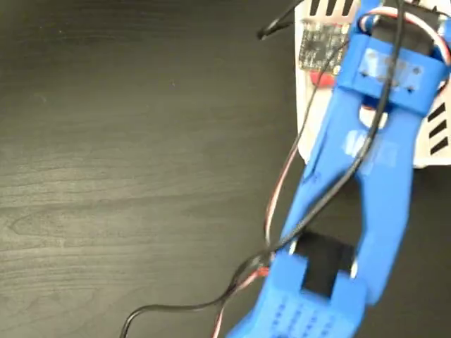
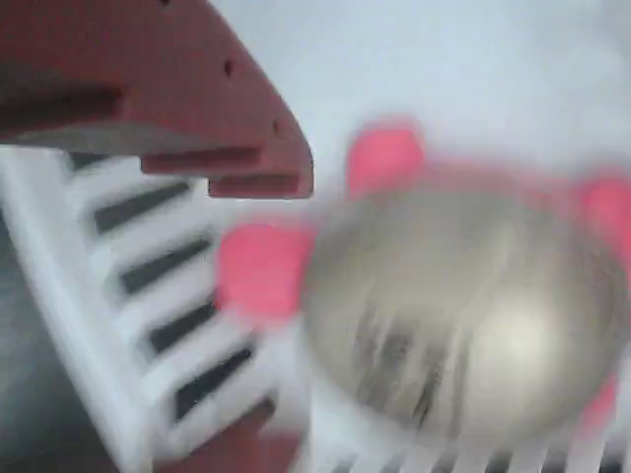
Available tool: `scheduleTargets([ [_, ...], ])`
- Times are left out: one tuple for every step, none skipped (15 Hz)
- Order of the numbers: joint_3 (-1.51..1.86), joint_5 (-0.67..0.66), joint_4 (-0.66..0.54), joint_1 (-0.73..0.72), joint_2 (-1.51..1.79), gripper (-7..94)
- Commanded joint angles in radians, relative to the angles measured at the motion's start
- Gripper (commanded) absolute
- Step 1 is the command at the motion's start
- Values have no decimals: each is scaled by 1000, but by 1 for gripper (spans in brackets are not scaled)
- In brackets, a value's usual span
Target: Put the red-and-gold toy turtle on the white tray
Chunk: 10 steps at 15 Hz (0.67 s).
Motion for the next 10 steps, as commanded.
scheduleTargets([
  [95,52,-114,-29,258,0],
  [187,97,-178,-60,347,0],
  [282,141,-230,-103,448,0],
  [383,183,-276,-158,546,0],
  [480,215,-325,-216,638,0],
  [589,241,-385,-281,729,0],
  [724,245,-476,-347,833,0],
  [859,236,-561,-407,940,0],
  [977,238,-612,-462,1043,0],
  [1083,253,-632,-511,1149,0],
])
